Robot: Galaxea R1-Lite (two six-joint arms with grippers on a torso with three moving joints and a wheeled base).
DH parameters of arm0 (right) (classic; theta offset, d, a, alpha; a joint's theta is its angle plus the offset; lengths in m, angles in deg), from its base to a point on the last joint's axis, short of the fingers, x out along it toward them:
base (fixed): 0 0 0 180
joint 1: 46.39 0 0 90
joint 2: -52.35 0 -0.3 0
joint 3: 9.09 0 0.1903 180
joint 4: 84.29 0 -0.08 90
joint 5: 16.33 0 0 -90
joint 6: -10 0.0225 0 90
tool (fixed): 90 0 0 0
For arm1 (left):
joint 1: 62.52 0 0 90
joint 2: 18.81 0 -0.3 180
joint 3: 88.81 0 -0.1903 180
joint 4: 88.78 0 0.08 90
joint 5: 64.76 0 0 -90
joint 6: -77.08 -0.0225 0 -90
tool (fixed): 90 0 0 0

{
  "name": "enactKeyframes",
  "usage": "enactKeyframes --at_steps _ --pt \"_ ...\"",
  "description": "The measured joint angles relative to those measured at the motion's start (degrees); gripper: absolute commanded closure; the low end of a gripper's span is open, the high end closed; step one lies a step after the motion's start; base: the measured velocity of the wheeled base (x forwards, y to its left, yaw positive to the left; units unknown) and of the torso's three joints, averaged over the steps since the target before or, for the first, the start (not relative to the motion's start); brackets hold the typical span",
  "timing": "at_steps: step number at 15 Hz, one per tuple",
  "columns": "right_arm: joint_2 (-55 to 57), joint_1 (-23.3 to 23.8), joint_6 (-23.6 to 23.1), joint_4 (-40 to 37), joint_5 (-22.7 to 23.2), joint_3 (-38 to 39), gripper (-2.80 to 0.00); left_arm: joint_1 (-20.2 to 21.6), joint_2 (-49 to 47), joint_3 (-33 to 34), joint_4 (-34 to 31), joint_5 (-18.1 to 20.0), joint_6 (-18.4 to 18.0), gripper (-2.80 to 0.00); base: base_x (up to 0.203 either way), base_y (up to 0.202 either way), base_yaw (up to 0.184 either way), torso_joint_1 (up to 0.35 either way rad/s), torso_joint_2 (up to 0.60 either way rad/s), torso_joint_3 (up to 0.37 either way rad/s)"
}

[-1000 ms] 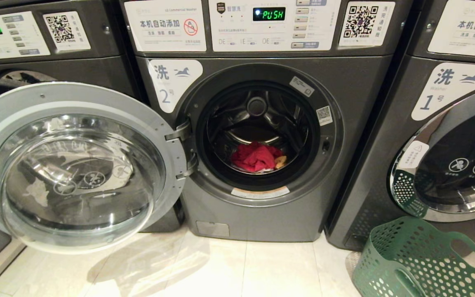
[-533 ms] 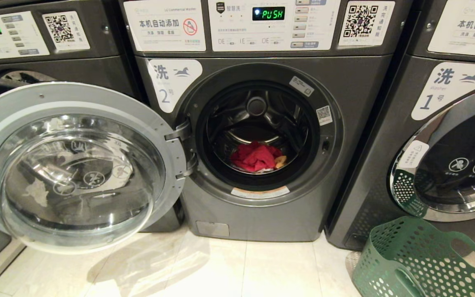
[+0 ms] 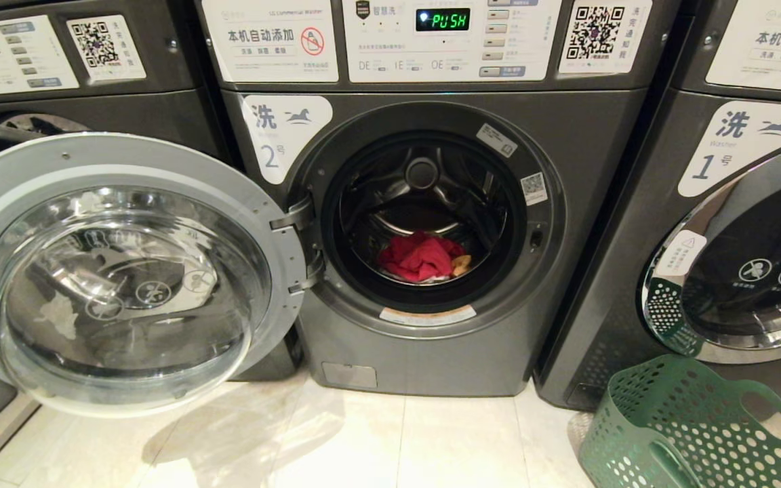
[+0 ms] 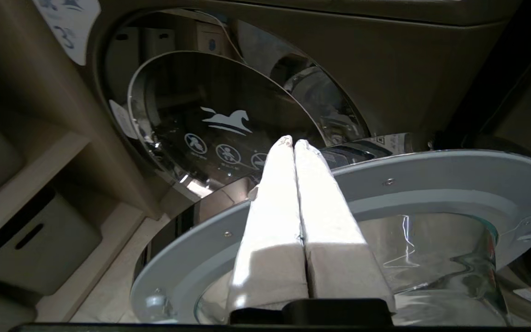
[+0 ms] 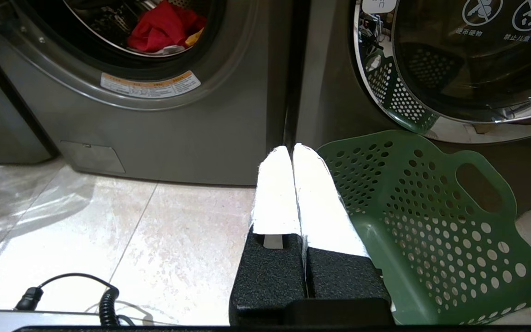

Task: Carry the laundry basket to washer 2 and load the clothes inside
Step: Close the washing machine door with the left hand

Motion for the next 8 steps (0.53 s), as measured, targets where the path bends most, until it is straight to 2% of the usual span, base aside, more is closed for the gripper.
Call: enactKeyframes --at_steps 2,6,8 --pt "0.0 0.0 0.0 0.0 0.0 0.0 0.0 1.4 -3.1 -2.5 0.1 3.8 0.0 0.0 0.0 0.0 0.0 0.0 0.0 0.0" --pt "0.0 0.0 1.6 0.0 -1.3 0.0 0.0 3.8 -9.6 -8.6 -0.2 6.6 0.2 0.0 0.0 0.0 0.0 0.0 0.0 0.0" --pt "0.0 0.0 1.7 0.0 -1.4 0.0 0.0 4.1 -11.7 -10.0 -2.8 8.5 0.1 0.0 0.0 0.0 0.0 0.0 0.0 0.0"
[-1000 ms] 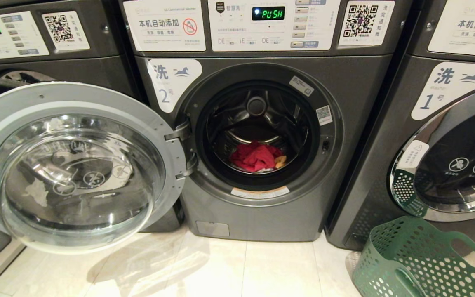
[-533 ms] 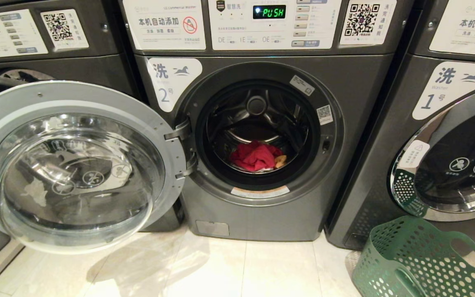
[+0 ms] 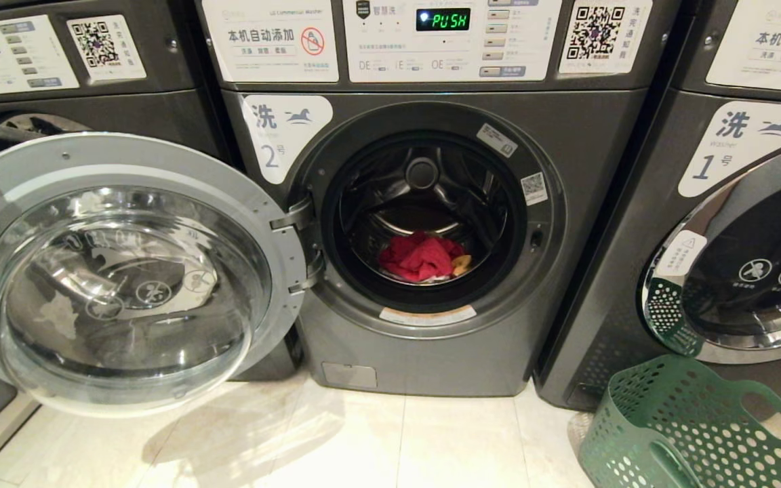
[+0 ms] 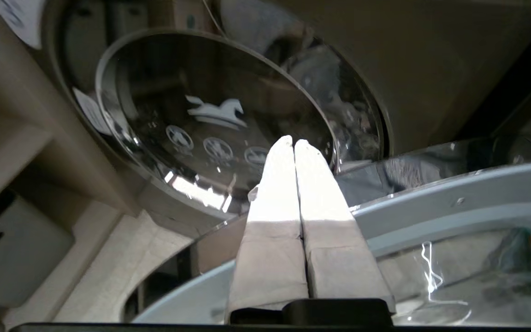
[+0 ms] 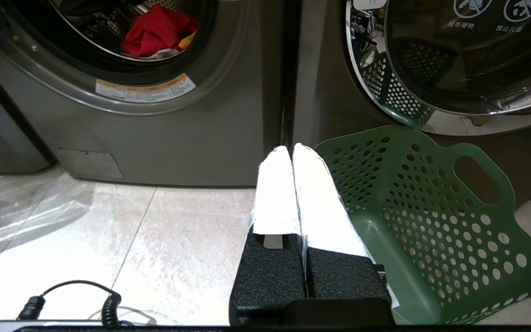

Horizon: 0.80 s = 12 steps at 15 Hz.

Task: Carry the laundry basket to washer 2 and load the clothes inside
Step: Close the washing machine door with the left hand

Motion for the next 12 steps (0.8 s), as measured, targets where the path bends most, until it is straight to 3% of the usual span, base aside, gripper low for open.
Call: enactKeyframes --at_steps 7,12 --pt "0.0 0.0 0.0 0.0 0.0 0.0 0.0 0.0 -3.7 -0.4 -5.6 0.6 -0.4 0.0 0.0 0.0 0.0 0.0 0.0 0.0" --pt "0.0 0.0 0.0 0.0 0.0 0.0 0.0 -0.8 -0.5 -0.2 -18.1 2.3 -1.2 0.0 0.0 0.0 0.0 0.0 0.0 0.0"
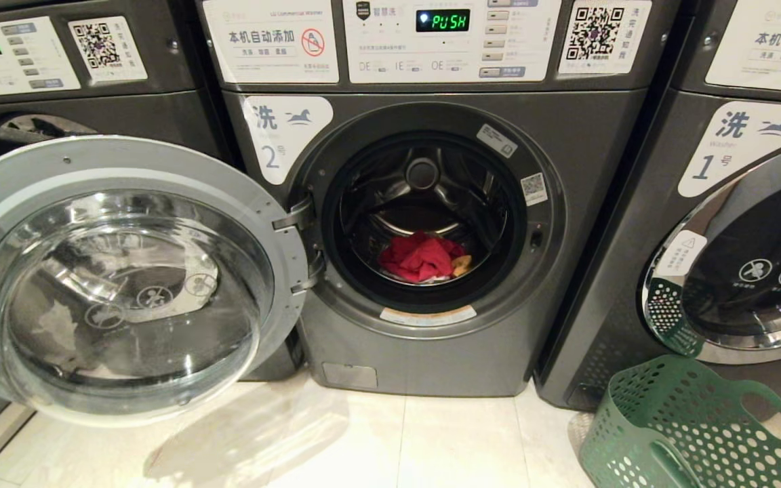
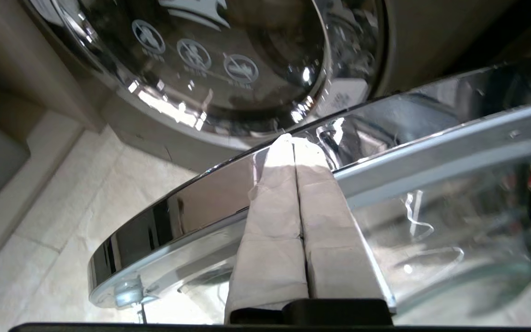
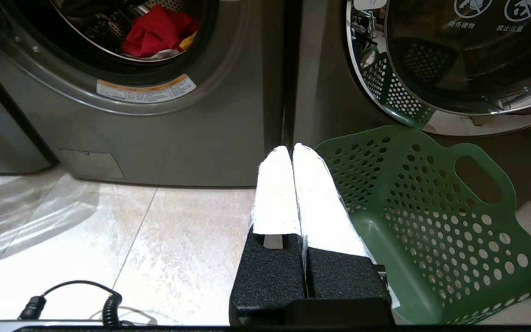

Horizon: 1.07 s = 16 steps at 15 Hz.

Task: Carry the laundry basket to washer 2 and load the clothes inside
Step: Close the washing machine door with the left hand

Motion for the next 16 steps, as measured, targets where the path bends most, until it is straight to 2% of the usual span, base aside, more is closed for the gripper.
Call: enactKeyframes --at_steps 5,9,12,15,16 --pt "0.0 0.0 -0.1 0.0 0.0 0.0 0.0 -0.6 9.1 4.8 -15.3 4.8 -5.4 0.0 0.0 0.0 0.0 0.0 0.0 0.0" --pt "0.0 0.0 -0.2 0.0 0.0 0.0 0.0 -2.7 17.6 11.4 -20.7 7.3 -9.2 0.0 0.0 0.0 0.0 0.0 0.0 0.0" --pt "0.0 0.0 -0.3 0.0 0.0 0.0 0.0 -9.9 23.9 15.7 -23.8 8.3 -9.6 0.0 0.0 0.0 0.0 0.0 0.0 0.0" --pt "0.0 0.0 -0.3 0.0 0.0 -0.1 0.0 -19.6 29.3 21.9 -26.1 8.9 -9.8 0.0 0.0 0.0 0.0 0.0 0.0 0.0" --pt "0.0 0.0 -0.3 -0.1 0.0 -0.1 0.0 -23.0 30.6 23.6 -26.5 7.6 -9.9 0.0 0.0 0.0 0.0 0.0 0.0 0.0"
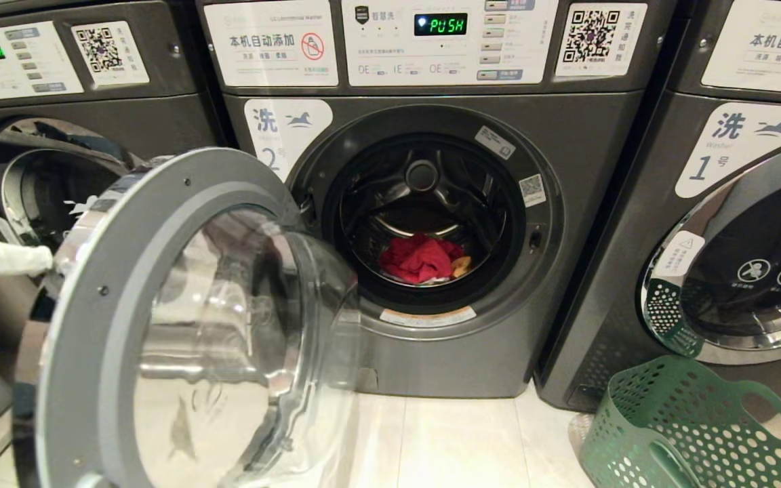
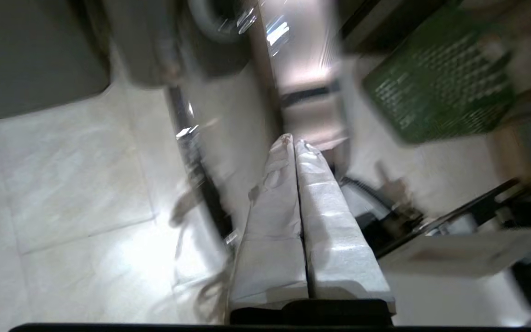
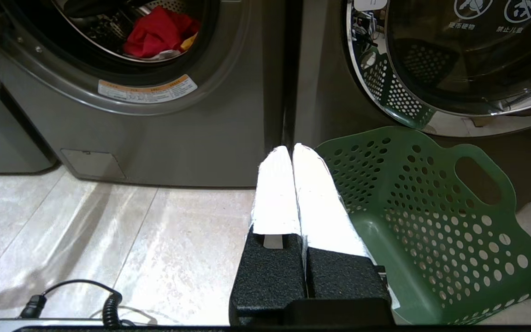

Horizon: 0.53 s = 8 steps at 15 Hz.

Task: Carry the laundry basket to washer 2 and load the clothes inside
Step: Close the washing machine door with the left hand

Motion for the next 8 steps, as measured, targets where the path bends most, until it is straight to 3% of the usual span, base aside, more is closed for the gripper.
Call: enactKeyframes --at_steps 4,8 --pt "0.0 0.0 0.0 0.0 0.0 0.0 0.0 -15.2 0.9 2.3 4.8 -4.4 0.0 0.0 0.0 0.0 0.0 0.0 0.0 0.0" --pt "0.0 0.0 -0.5 0.0 0.1 0.0 0.0 -20.1 -3.8 2.8 21.9 -10.8 0.1 0.0 0.0 0.0 0.0 0.0 0.0 0.0"
